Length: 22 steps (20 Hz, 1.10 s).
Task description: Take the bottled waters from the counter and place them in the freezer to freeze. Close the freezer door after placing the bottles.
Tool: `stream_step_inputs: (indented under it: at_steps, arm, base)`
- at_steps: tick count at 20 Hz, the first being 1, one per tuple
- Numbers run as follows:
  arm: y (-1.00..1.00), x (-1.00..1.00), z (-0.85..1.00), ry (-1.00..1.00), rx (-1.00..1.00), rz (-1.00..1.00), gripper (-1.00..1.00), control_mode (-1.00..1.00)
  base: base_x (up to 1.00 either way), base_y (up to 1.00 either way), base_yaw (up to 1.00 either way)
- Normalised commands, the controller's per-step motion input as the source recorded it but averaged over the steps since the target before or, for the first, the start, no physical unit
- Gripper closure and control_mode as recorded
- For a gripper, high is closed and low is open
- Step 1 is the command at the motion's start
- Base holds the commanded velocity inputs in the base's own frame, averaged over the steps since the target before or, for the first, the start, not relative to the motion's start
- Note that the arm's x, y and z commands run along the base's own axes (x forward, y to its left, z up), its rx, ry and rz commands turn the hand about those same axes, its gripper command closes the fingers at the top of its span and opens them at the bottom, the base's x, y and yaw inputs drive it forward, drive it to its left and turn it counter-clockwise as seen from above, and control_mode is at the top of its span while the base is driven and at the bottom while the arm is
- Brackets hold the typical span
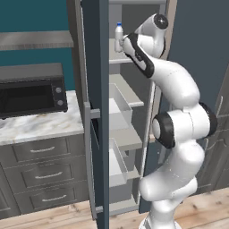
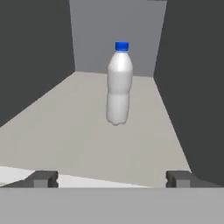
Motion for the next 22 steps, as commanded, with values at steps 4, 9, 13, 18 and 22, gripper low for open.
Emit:
stream_step_inputs:
  at_steps: [4, 9, 13, 18, 22]
  arm:
    - [-0.06, -1.00, -1.00, 0.00, -0.12, 0.00, -1.00, -1.00]
    - [-0.57, -1.00, -0.45, 0.00, 0.11, -0.01, -1.00, -1.00]
    - [-0.79, -1.00, 0.04, -0.01, 0.21, 0.00, -1.00, -1.00]
    - [-0.61, -1.00, 0.00, 0.00, 0.13, 0.00, -1.00, -1.00]
    - [-0.34, -1.00, 0.00, 0.07, 0.15, -0.06, -1.00, -1.00]
  base:
    - [0.00, 0.00, 0.00]
    - [0.00, 0.00, 0.00]
    - [0.00, 0.00, 0.00]
    - [0.00, 0.00, 0.00]
    - [0.00, 0.00, 0.00]
